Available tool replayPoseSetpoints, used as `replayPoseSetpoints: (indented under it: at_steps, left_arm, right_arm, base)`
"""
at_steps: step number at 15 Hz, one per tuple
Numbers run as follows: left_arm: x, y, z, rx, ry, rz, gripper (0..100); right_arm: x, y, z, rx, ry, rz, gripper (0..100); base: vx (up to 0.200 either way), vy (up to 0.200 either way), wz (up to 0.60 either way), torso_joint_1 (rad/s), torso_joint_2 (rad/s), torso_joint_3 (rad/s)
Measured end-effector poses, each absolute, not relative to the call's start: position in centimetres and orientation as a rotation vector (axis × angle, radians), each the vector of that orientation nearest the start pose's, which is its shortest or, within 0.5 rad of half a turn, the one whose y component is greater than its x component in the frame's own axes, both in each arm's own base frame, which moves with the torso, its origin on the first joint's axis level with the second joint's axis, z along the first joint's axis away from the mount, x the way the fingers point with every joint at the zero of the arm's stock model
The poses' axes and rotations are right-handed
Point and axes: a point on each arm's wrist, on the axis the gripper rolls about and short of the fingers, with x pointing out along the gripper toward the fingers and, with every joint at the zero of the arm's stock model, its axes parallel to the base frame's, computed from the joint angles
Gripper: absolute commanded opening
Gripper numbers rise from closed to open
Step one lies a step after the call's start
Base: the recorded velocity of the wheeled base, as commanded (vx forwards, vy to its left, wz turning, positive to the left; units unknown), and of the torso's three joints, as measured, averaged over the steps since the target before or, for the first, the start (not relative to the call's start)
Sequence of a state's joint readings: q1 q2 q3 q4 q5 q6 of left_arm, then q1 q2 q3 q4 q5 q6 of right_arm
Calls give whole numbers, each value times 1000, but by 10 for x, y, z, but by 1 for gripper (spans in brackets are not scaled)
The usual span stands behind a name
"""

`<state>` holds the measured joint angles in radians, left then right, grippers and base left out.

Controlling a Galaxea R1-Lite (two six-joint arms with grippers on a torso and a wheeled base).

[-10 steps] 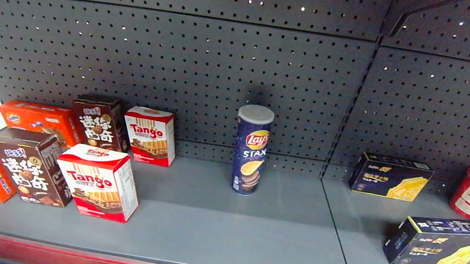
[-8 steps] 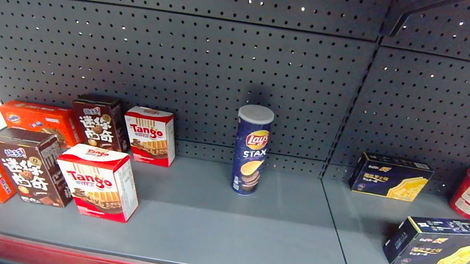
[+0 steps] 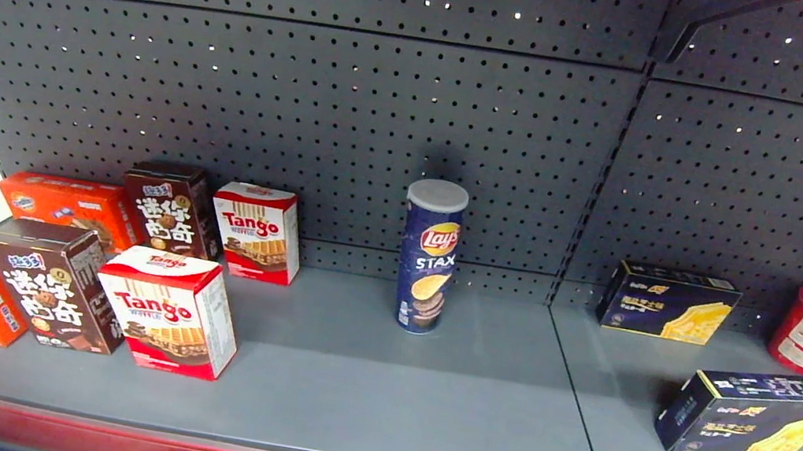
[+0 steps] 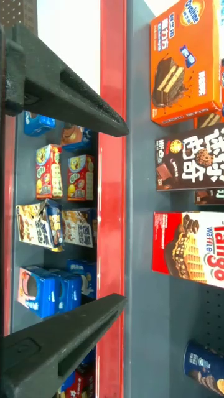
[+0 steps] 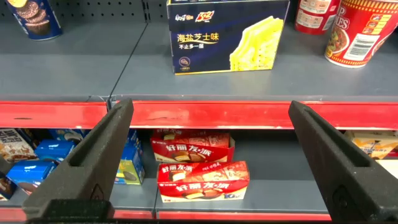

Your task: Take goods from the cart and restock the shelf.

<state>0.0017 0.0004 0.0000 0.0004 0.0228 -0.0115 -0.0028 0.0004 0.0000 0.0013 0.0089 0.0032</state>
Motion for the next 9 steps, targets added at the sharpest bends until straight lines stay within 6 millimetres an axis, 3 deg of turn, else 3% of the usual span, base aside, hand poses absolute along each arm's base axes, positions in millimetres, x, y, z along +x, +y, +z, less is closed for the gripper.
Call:
replayPoseSetpoints:
  at_steps: [9]
  left_arm:
    - [-23,1,75,-15,0,31,100]
  right_arm:
    - [-23,0,75,3,1,4,100]
  base:
    - [0,0,600,6,3,1]
